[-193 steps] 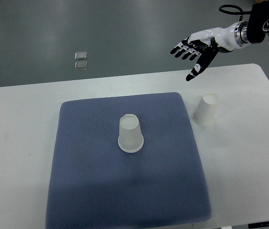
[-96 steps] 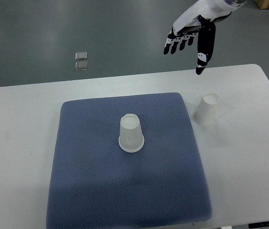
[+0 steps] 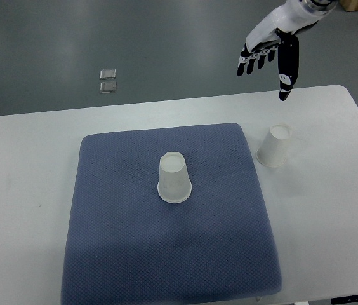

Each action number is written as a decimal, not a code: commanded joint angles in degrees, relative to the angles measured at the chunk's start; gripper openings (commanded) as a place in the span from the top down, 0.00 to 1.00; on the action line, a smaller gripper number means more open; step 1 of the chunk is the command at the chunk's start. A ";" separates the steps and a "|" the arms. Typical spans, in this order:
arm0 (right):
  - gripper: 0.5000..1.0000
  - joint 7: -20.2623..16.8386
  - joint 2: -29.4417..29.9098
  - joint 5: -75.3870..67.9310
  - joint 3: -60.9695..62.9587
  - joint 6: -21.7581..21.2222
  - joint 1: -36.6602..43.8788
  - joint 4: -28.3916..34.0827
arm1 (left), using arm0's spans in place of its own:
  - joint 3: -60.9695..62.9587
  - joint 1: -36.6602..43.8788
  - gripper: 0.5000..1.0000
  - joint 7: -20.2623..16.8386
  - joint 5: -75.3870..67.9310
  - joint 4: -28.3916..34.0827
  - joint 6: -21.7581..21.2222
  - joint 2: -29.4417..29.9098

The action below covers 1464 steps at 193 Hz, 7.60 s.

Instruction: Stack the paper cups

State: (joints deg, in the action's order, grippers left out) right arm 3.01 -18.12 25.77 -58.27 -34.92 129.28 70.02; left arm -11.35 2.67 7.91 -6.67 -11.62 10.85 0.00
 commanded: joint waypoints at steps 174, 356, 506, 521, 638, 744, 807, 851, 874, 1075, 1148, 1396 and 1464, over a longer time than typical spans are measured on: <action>0.16 -0.55 2.30 -1.34 0.09 18.49 -29.17 -14.21 | 0.01 -0.03 0.00 0.00 -0.01 -0.07 -0.66 0.00; 0.16 -2.22 5.02 -0.46 -0.18 20.33 -36.47 -21.15 | 0.01 -0.03 0.00 0.00 0.08 -0.07 -0.66 0.00; 0.20 -2.31 5.11 -0.46 -0.09 21.74 -40.25 -23.88 | 0.01 -0.03 0.00 -0.08 0.08 0.02 -0.75 0.00; 0.20 -2.31 5.11 -0.46 -0.18 21.74 -40.34 -24.32 | 0.01 -0.03 0.00 -0.08 0.08 0.02 -0.75 0.00; 0.30 -2.31 5.72 0.07 -0.18 21.12 -43.94 -29.94 | 0.01 0.05 0.00 -0.08 0.08 0.02 -0.75 0.00; 0.60 -2.31 5.81 1.04 0.17 22.09 -45.70 -32.32 | 0.01 0.05 0.00 -0.08 0.08 -0.07 -0.75 0.00; 0.62 -2.22 5.81 0.95 1.05 21.12 -44.91 -32.40 | 0.01 0.05 0.00 -0.08 0.08 -0.07 -0.75 0.00; 0.44 -2.22 5.81 1.12 0.88 20.33 -45.26 -32.40 | 0.01 0.05 0.00 -0.08 0.08 -0.07 -0.75 0.00; 0.30 -2.05 5.81 1.12 0.97 20.24 -45.08 -32.40 | 0.01 0.05 0.00 -0.08 0.08 0.02 -0.75 0.00; 0.37 -2.14 5.72 1.21 7.64 17.26 -45.08 -32.14 | 0.01 0.05 0.00 -0.08 0.08 0.11 -0.75 0.00; 0.93 -2.14 4.85 2.88 7.47 16.90 -42.97 -31.70 | 0.01 0.05 0.00 -0.08 0.08 0.11 -0.75 0.00; 0.89 -1.96 12.14 -9.25 8.88 14.09 2.11 3.98 | 0.01 -0.03 0.00 0.00 0.08 0.28 -0.75 0.00; 0.88 -2.22 13.90 -9.42 8.79 14.62 1.67 6.09 | 0.01 0.05 0.00 0.00 0.08 0.37 -0.75 0.00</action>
State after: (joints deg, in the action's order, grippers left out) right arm 0.86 -4.26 16.42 -49.43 -20.53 130.96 75.17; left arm -11.34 2.71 7.86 -6.59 -11.31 10.10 0.00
